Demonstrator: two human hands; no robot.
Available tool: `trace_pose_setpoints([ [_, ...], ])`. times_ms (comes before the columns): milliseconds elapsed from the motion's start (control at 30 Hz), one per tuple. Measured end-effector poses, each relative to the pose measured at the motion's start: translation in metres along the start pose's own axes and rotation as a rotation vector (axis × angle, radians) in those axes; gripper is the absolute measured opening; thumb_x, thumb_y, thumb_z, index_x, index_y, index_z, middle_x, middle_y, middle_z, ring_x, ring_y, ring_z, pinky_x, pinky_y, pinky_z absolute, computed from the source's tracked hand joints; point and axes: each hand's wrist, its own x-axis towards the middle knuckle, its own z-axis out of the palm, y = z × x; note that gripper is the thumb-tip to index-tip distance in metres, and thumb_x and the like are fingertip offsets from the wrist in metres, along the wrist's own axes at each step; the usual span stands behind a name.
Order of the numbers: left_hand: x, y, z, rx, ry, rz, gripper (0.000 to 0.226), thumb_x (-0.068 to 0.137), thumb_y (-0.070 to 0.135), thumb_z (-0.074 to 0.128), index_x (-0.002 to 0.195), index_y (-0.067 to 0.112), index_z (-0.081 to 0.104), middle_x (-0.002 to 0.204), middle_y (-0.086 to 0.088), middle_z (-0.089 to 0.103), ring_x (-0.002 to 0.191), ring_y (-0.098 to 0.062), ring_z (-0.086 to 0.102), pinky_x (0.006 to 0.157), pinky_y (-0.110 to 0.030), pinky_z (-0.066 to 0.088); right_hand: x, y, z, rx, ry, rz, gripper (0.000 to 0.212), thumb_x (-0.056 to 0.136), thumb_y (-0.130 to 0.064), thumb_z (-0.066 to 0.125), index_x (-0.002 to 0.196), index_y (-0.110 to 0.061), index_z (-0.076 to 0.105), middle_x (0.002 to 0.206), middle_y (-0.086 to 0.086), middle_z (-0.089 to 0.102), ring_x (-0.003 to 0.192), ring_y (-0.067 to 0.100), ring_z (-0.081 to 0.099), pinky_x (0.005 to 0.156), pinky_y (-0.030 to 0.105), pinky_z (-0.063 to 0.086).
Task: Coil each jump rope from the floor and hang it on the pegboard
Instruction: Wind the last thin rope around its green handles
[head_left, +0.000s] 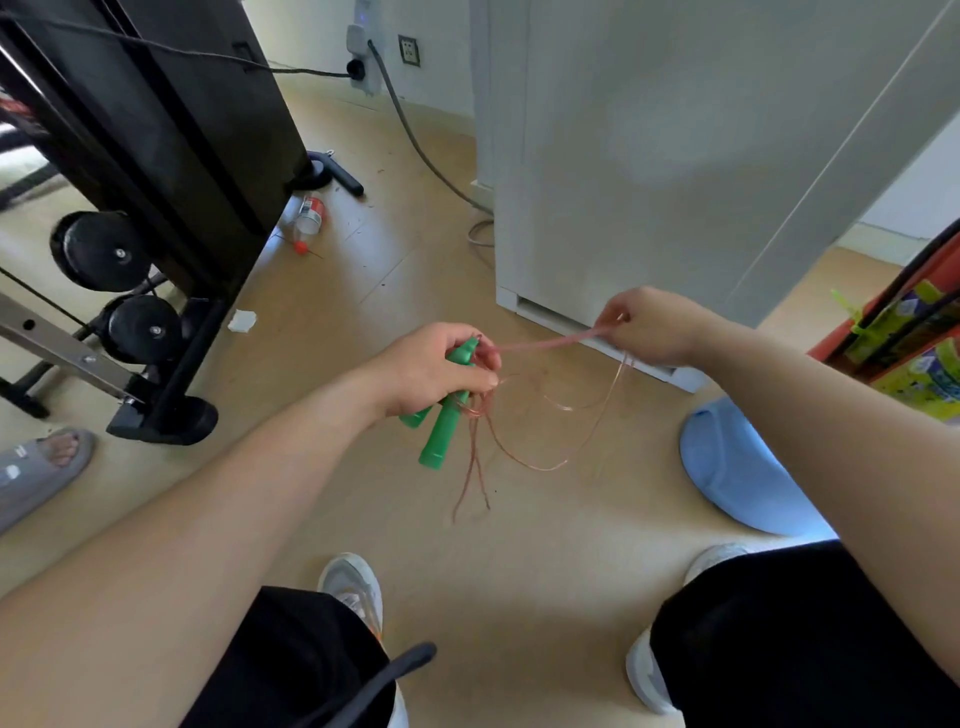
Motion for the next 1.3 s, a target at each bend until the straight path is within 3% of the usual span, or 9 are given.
trace_pose_setpoints([
  [100, 0.006, 0.002, 0.005, -0.074, 0.019, -0.013, 0.007, 0.091, 0.011, 0.068, 0.097, 0.014, 0.068, 0.081, 0.005, 0.068, 0.072, -0.007, 0.062, 0.077, -0.026, 0.052, 0.000, -0.008, 0.004, -0.164, -0.105, 0.078, 0.048, 0.085, -0.031, 0.072, 0.129, -0.019, 0.057, 0.116, 0.005, 0.065, 0.095, 0.026, 0.064, 0.087, 0.035, 0.053],
  [200, 0.012, 0.002, 0.010, -0.104, 0.046, -0.046, 0.007, 0.091, 0.014, 0.069, 0.097, 0.013, 0.068, 0.083, 0.000, 0.068, 0.073, -0.011, 0.062, 0.081, -0.034, 0.052, -0.007, -0.019, -0.004, -0.174, -0.204, 0.172, 0.054, 0.075, -0.036, 0.083, 0.118, -0.013, 0.059, 0.088, 0.007, 0.071, 0.076, 0.025, 0.071, 0.081, 0.044, 0.060],
  [267, 0.015, 0.002, 0.012, -0.095, 0.067, -0.065, 0.005, 0.091, 0.016, 0.068, 0.095, 0.013, 0.068, 0.075, 0.005, 0.067, 0.069, -0.010, 0.063, 0.079, -0.034, 0.053, -0.010, -0.026, -0.009, -0.207, -0.200, 0.149, 0.042, 0.077, -0.022, 0.080, 0.114, -0.009, 0.063, 0.078, 0.008, 0.072, 0.072, 0.025, 0.073, 0.077, 0.043, 0.062],
  [400, 0.018, 0.000, 0.015, -0.126, 0.095, -0.090, 0.002, 0.092, 0.018, 0.066, 0.092, 0.017, 0.068, 0.073, 0.002, 0.068, 0.070, -0.016, 0.069, 0.085, -0.038, 0.056, -0.019, -0.033, -0.015, -0.330, -0.090, 0.065, 0.037, 0.080, 0.001, 0.056, 0.114, -0.011, 0.065, 0.089, 0.010, 0.069, 0.072, 0.029, 0.070, 0.073, 0.042, 0.062],
  [600, 0.015, 0.005, 0.018, -0.174, 0.118, -0.118, 0.004, 0.097, 0.016, 0.062, 0.095, 0.013, 0.063, 0.071, -0.002, 0.068, 0.066, -0.018, 0.069, 0.076, -0.035, 0.056, -0.036, -0.037, -0.030, -0.425, -0.072, 0.080, 0.045, 0.077, -0.024, 0.074, 0.120, -0.023, 0.059, 0.083, -0.001, 0.062, 0.086, 0.026, 0.066, 0.075, 0.036, 0.053],
  [700, 0.014, 0.006, 0.019, -0.191, 0.133, -0.136, 0.004, 0.097, 0.019, 0.062, 0.095, 0.016, 0.064, 0.073, -0.003, 0.068, 0.065, -0.017, 0.068, 0.071, -0.034, 0.055, -0.043, -0.047, -0.025, -0.258, 0.016, -0.028, 0.020, 0.080, -0.036, 0.071, 0.097, -0.029, 0.065, 0.088, -0.005, 0.066, 0.082, 0.022, 0.065, 0.073, 0.034, 0.053],
  [800, 0.013, 0.009, 0.021, -0.202, 0.139, -0.120, 0.011, 0.097, 0.021, 0.061, 0.096, 0.011, 0.063, 0.074, -0.005, 0.068, 0.065, -0.018, 0.067, 0.068, -0.033, 0.054, -0.045, -0.059, -0.006, -0.043, -0.057, -0.217, 0.009, 0.083, -0.038, 0.072, 0.083, -0.031, 0.065, 0.081, -0.012, 0.066, 0.082, 0.015, 0.064, 0.077, 0.033, 0.056],
  [1033, 0.017, 0.006, 0.019, -0.223, 0.172, -0.113, 0.008, 0.095, 0.020, 0.063, 0.098, 0.014, 0.067, 0.073, 0.000, 0.068, 0.064, -0.013, 0.064, 0.061, -0.027, 0.048, -0.033, -0.062, 0.031, -0.054, 0.070, -0.248, 0.058, 0.070, -0.065, 0.074, 0.119, -0.037, 0.060, 0.086, -0.015, 0.062, 0.082, 0.009, 0.059, 0.064, 0.030, 0.052],
  [1300, 0.013, 0.008, 0.015, -0.297, 0.105, -0.090, 0.019, 0.097, 0.018, 0.060, 0.113, 0.011, 0.068, 0.091, -0.012, 0.072, 0.073, -0.012, 0.069, 0.061, -0.023, 0.053, -0.027, -0.056, 0.036, 0.020, -0.041, -0.372, 0.038, 0.083, -0.040, 0.072, 0.120, -0.036, 0.065, 0.076, -0.012, 0.058, 0.065, 0.002, 0.052, 0.057, 0.021, 0.037],
])
